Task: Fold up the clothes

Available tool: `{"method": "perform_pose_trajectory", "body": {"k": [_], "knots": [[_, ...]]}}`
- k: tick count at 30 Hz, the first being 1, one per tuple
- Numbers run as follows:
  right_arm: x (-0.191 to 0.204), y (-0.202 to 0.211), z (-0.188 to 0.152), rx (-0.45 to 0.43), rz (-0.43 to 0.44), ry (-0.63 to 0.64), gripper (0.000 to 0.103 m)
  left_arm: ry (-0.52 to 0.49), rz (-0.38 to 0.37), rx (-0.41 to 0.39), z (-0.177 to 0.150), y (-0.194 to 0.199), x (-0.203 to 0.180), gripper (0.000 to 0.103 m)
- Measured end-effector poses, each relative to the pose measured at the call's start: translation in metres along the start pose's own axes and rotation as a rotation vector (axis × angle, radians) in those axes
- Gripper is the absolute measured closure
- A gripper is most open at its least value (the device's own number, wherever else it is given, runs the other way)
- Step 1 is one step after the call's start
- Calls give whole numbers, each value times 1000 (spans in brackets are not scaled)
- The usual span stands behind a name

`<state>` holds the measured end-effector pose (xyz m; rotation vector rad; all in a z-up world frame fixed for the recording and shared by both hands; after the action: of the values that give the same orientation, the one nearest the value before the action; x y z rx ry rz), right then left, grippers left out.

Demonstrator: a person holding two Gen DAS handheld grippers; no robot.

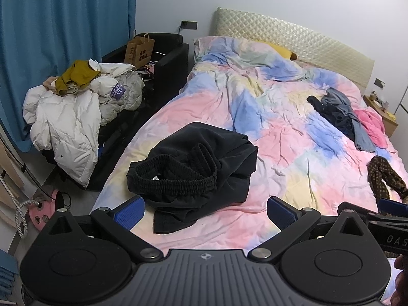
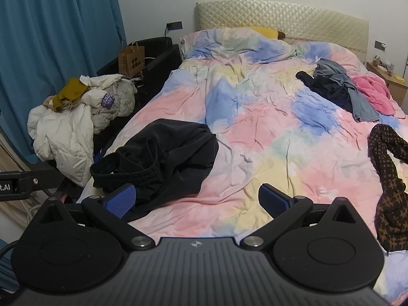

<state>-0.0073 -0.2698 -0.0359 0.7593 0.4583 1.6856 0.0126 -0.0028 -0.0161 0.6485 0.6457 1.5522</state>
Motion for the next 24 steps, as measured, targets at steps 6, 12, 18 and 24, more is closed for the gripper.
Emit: {"method": "perform_pose_trajectory", "body": {"k": [6, 12, 18, 24], "knots": [[-17, -5, -2, 2, -13, -12, 0, 0, 53, -12, 2, 3, 0, 0], [-31, -9, -5, 14, 45, -17, 0, 19, 117, 2, 2, 6, 5, 0], [-40, -13, -6, 29, 98, -2, 0, 48, 199, 25, 3, 10, 11, 0], [-46, -21, -3, 40, 119, 33, 1, 99, 247, 56, -2, 11, 17, 0]]}}
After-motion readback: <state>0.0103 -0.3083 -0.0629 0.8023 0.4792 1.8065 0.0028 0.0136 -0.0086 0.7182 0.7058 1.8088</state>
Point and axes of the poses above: each gripper's, at about its wrist camera, not at the fingertips, and y roughly against the way its jaws point, x to its left, z to its top, the point moved 2 cm from there along -y, roughly the way its jaws point, and after that the axes turned 6 degrees about z, right-handed, at the moved point
